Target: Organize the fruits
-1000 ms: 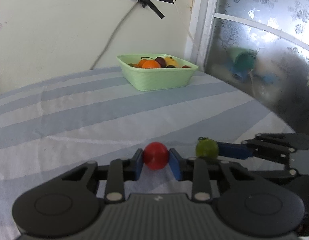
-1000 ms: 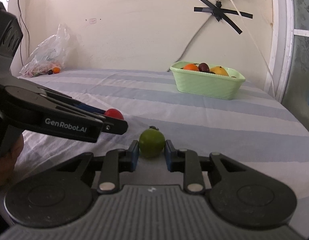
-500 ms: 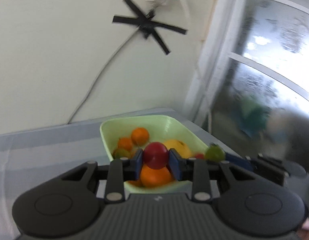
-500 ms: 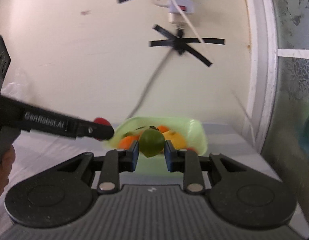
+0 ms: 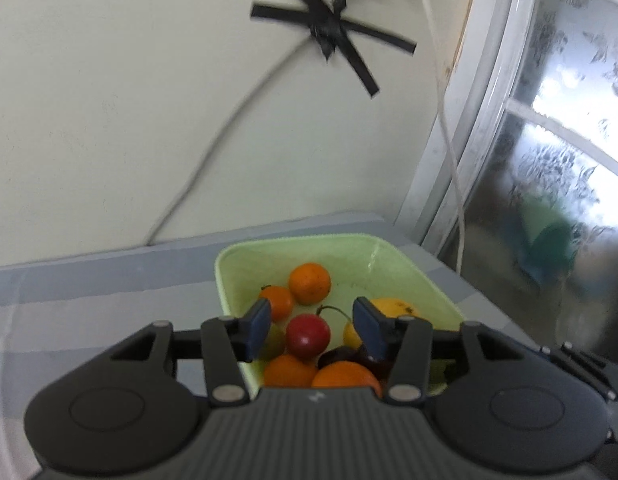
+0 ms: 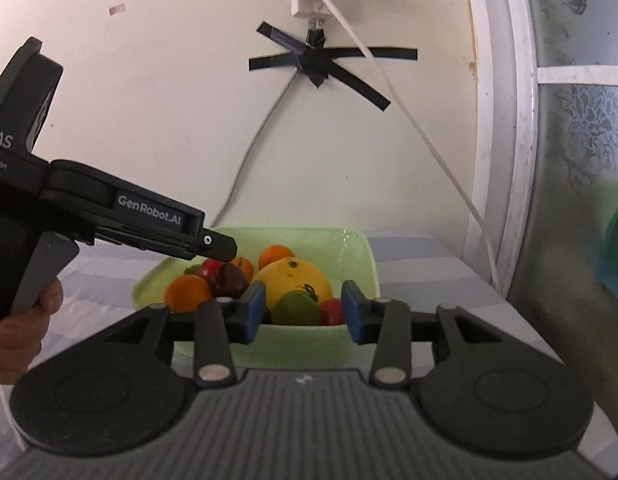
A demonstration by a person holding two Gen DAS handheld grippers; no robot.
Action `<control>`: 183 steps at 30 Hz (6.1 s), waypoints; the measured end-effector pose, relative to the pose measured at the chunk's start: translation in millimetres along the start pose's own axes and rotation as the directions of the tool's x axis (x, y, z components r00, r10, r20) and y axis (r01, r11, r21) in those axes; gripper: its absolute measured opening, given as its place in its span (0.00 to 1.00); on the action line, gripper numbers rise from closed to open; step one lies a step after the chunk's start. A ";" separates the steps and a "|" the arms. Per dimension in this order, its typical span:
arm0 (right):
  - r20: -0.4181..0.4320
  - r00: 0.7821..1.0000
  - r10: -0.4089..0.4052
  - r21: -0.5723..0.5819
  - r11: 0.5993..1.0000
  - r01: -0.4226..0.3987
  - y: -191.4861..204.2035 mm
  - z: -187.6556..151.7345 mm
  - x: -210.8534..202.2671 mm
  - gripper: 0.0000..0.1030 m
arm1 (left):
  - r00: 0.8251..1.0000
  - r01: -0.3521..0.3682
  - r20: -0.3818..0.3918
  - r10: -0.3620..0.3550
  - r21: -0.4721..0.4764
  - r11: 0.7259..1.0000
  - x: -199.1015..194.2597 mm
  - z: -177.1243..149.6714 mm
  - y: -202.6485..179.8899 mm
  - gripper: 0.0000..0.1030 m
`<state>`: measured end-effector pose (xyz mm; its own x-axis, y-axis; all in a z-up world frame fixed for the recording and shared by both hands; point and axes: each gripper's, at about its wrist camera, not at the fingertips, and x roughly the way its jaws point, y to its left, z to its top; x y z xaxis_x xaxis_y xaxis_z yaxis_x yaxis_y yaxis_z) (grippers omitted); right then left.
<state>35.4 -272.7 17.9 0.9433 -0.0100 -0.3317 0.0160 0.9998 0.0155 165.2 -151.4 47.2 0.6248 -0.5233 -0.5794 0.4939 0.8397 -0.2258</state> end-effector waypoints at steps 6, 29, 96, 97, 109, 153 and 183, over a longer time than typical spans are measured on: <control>0.010 1.000 0.024 0.085 0.996 -0.025 11.5 -9.9 -39.6 0.44 | 0.997 -0.062 0.055 0.062 0.011 0.998 -64.5 -26.6 -9.7 0.57; -0.186 0.977 0.103 0.388 0.921 -0.023 64.2 -84.5 -156.3 0.95 | 0.971 -0.237 0.037 0.238 -0.032 0.971 -191.0 -159.0 -41.7 1.00; -0.134 0.991 0.017 0.368 0.929 0.034 67.3 -97.3 -179.2 1.00 | 0.888 -0.459 -0.002 0.459 0.020 0.888 -181.7 -173.1 -59.9 1.00; -0.135 0.991 0.017 0.368 0.929 0.035 67.3 -97.3 -179.2 1.00 | 0.889 -0.457 -0.006 0.457 0.020 0.889 -181.2 -173.3 -59.4 1.00; -0.157 0.987 0.034 0.388 0.921 0.030 64.3 -99.8 -177.3 1.00 | 0.890 -0.452 -0.049 0.454 0.036 0.891 -174.1 -176.7 -57.2 1.00; -0.128 0.990 0.050 0.383 0.924 0.003 65.4 -97.2 -178.3 1.00 | 0.876 -0.481 0.012 0.481 0.065 0.874 -190.7 -174.8 -61.3 1.00; -0.132 0.990 0.055 0.390 0.921 0.001 65.7 -98.5 -177.3 1.00 | 0.855 -0.515 -0.058 0.516 0.038 0.857 -186.1 -174.5 -50.0 1.00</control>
<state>-163.4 -203.3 -15.2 0.8906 0.0476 -0.4523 0.1451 0.9128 0.3817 -81.3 -70.7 29.7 0.7535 -0.0054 -0.6574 0.1243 0.9831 0.1343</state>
